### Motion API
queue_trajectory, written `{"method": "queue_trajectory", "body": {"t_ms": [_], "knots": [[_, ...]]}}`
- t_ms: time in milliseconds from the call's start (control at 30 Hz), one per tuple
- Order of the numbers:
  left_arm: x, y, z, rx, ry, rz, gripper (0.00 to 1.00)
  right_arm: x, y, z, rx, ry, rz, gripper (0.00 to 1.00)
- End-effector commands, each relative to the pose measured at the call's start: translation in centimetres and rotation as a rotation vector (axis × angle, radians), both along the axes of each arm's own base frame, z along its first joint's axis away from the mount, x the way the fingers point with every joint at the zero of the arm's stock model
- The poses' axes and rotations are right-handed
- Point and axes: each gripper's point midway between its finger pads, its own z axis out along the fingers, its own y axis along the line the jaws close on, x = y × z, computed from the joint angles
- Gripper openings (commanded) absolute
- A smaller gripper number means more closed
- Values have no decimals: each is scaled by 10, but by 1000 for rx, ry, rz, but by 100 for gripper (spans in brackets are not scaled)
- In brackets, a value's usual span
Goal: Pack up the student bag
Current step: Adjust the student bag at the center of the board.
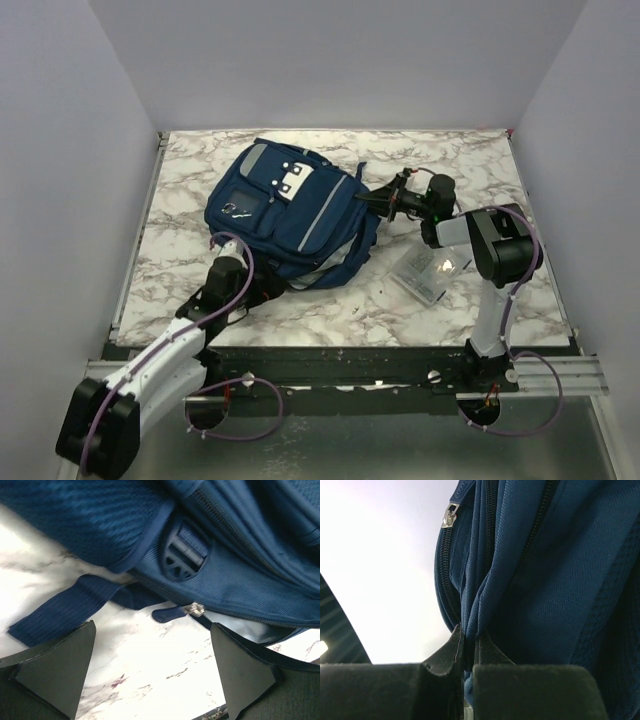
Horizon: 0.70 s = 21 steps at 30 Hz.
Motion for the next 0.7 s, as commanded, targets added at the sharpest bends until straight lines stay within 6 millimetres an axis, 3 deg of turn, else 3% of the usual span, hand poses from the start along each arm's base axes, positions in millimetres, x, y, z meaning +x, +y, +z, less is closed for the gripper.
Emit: {"method": "queue_trajectory", "body": {"t_ms": [0, 133, 267, 333, 533, 600, 667], "knots": [[21, -34, 28, -56, -38, -168, 98, 20, -2, 6, -33, -118, -12, 3], [24, -55, 28, -104, -45, -284, 94, 23, 0, -2, -63, -138, 0, 7], [23, -61, 35, -121, -89, -327, 85, 17, 0, 4, -62, -200, 19, 14], [22, -63, 38, -126, -96, -347, 77, 15, -1, 5, -78, -229, 17, 17], [12, -68, 34, -170, -49, -365, 53, 13, -9, -10, -297, -322, -14, 46], [9, -66, 30, -168, -40, -363, 42, 10, -13, -19, -396, -331, -31, 50], [8, -66, 29, -171, -34, -356, 37, 3, -17, -24, -472, -341, -31, 51]]}}
